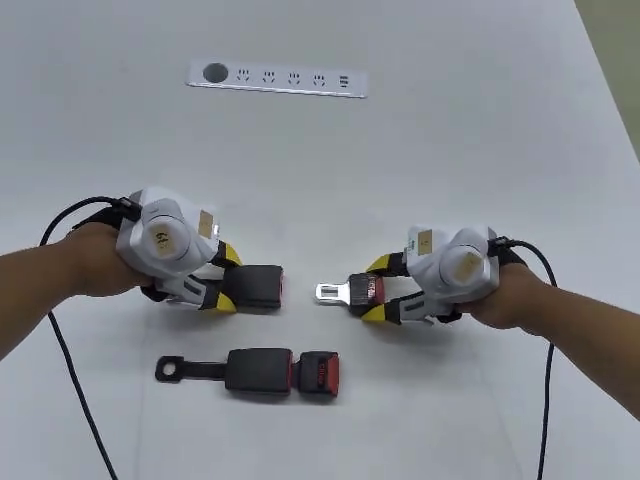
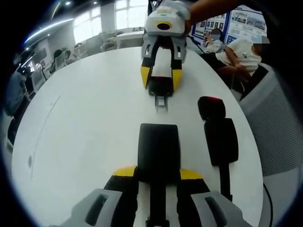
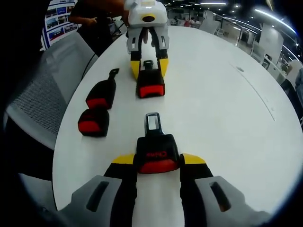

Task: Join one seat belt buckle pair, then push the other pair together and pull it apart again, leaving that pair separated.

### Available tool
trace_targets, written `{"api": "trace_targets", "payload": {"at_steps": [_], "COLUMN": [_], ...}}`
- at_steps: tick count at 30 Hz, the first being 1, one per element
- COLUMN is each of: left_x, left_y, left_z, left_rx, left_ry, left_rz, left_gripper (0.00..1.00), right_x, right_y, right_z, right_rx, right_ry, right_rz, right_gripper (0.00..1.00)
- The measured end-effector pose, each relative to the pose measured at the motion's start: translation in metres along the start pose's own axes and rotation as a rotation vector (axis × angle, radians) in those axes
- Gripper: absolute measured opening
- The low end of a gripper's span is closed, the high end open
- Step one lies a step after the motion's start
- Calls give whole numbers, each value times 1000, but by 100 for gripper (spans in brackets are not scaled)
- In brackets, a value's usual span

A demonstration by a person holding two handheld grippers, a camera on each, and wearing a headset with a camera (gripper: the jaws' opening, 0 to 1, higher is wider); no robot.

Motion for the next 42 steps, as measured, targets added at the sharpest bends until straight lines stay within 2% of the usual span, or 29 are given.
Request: {"api": "trace_targets", "payload": {"at_steps": [2,8,15,23,28,36,42], "left_x": [0,1,1,1,0,0,-1], "left_y": [0,0,0,0,0,-2,-3], "left_z": [0,1,2,1,1,0,0], "left_rx": [-1,1,8,9,-2,-8,-14], "left_ry": [0,-1,-3,-1,2,3,8], "left_rz": [1,-3,-6,-4,-7,-16,-28], "left_gripper": [32,32,32,32,32,31,31], "right_x": [-7,-15,-23,-27,-35,-33,-32], "right_y": [-6,-17,-24,-27,-37,-39,-40], "right_z": [-4,-1,-1,0,-2,0,0], "right_rx": [-2,-16,-29,-15,-12,-18,-23], "right_ry": [-10,-7,-10,-6,-1,-10,-15], "right_rz": [19,44,68,68,64,59,77], "right_gripper": [33,33,33,33,33,33,33]}}
Point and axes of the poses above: the centre of the closed fingertips' face, and the gripper's own axes: x roughly backward along the fingers, z roughly to its right, y roughly out of its underside, the point moved 6 cm from there along x, roughly backward along the fingers, and after that the axes turned 4 degrees about x, right-handed, at the moved point
